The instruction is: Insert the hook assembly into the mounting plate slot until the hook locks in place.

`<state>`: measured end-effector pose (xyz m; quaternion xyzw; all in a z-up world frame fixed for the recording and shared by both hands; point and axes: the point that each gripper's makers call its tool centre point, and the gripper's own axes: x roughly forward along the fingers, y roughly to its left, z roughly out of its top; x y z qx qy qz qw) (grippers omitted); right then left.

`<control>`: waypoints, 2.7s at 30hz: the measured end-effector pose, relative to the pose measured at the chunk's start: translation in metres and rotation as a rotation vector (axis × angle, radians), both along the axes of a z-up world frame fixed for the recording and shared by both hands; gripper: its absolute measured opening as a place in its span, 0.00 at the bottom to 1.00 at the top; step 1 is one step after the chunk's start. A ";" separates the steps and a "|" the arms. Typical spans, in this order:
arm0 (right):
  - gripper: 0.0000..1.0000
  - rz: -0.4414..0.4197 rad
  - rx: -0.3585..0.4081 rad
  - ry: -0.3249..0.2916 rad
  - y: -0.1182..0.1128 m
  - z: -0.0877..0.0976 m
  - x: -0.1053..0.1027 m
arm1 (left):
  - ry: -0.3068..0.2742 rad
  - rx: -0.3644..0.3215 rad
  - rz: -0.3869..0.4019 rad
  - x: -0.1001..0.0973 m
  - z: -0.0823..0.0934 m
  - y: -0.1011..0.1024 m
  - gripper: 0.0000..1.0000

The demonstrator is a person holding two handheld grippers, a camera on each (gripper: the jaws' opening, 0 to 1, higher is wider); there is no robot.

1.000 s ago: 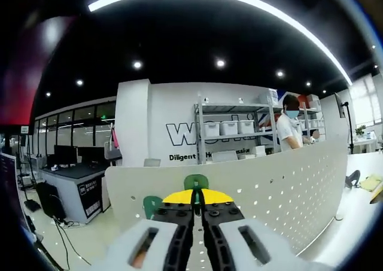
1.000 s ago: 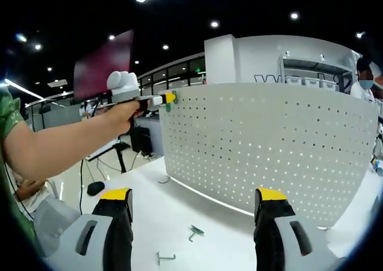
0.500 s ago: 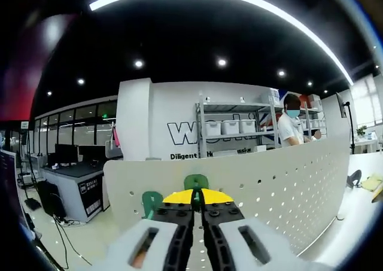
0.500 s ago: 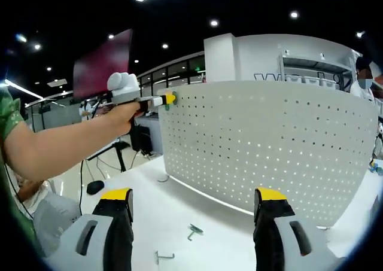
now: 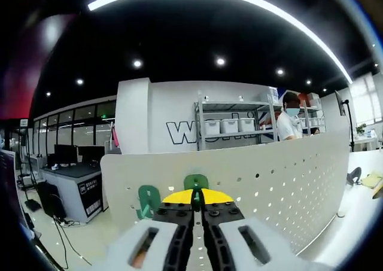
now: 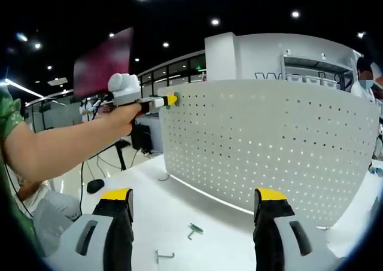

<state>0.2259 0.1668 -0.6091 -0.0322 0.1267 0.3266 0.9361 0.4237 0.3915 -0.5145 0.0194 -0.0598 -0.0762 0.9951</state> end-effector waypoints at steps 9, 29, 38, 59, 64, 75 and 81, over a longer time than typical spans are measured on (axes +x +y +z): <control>0.84 0.001 -0.006 0.000 0.000 0.000 0.000 | -0.011 0.002 0.000 -0.001 0.000 0.000 0.03; 0.84 0.001 -0.018 0.004 -0.001 -0.002 0.000 | -0.007 -0.010 0.003 0.001 -0.004 0.000 0.03; 0.84 0.003 -0.020 0.007 -0.001 -0.002 0.002 | -0.010 0.000 0.007 0.003 -0.005 -0.001 0.03; 0.83 0.006 -0.017 0.017 -0.001 -0.004 0.000 | -0.024 0.081 0.048 0.004 -0.006 -0.002 0.04; 0.83 0.011 -0.015 0.017 0.001 -0.004 0.000 | -0.017 0.077 0.054 0.007 -0.007 -0.002 0.05; 0.83 0.001 -0.013 0.017 -0.004 -0.005 0.001 | -0.020 0.079 0.066 0.010 -0.010 -0.001 0.04; 0.83 0.008 -0.015 0.015 -0.001 -0.004 0.000 | 0.004 0.076 0.055 0.008 -0.018 -0.003 0.03</control>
